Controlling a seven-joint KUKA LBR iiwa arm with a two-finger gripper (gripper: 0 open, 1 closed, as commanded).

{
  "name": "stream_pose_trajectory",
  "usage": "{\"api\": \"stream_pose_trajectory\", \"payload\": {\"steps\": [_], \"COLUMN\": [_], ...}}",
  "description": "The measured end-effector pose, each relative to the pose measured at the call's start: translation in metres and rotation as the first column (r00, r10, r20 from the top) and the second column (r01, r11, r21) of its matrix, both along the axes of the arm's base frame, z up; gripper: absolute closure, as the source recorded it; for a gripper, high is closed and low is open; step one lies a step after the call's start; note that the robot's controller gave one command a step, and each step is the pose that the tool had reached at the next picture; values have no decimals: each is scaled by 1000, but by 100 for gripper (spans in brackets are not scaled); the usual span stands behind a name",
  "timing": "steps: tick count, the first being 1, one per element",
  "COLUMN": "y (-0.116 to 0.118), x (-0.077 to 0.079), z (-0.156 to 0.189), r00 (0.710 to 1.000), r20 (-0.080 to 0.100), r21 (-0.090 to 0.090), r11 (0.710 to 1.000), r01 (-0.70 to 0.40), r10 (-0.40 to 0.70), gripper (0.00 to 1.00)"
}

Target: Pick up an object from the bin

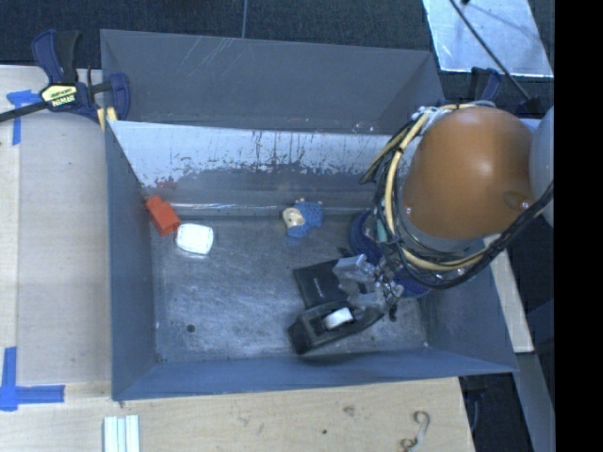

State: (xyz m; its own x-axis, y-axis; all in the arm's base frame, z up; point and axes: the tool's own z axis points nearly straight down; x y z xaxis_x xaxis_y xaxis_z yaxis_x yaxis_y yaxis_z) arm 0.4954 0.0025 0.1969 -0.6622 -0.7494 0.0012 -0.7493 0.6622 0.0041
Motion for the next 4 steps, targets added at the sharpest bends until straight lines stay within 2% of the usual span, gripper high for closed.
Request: {"api": "stream_pose_trajectory", "payload": {"steps": [1,2,3,4], "y": [9,8,-2,-2], "x": [5,6,67,70], "z": [-54,-52,-124,-120], "r00": [995,995,994,994], "r20": [1,6,-8,18], "r21": [-1,-1,-6,-1], "r11": [995,995,994,995], "r01": [99,98,107,104], "r10": [-99,-98,-107,-104], "gripper": [100,0,0,100]}}
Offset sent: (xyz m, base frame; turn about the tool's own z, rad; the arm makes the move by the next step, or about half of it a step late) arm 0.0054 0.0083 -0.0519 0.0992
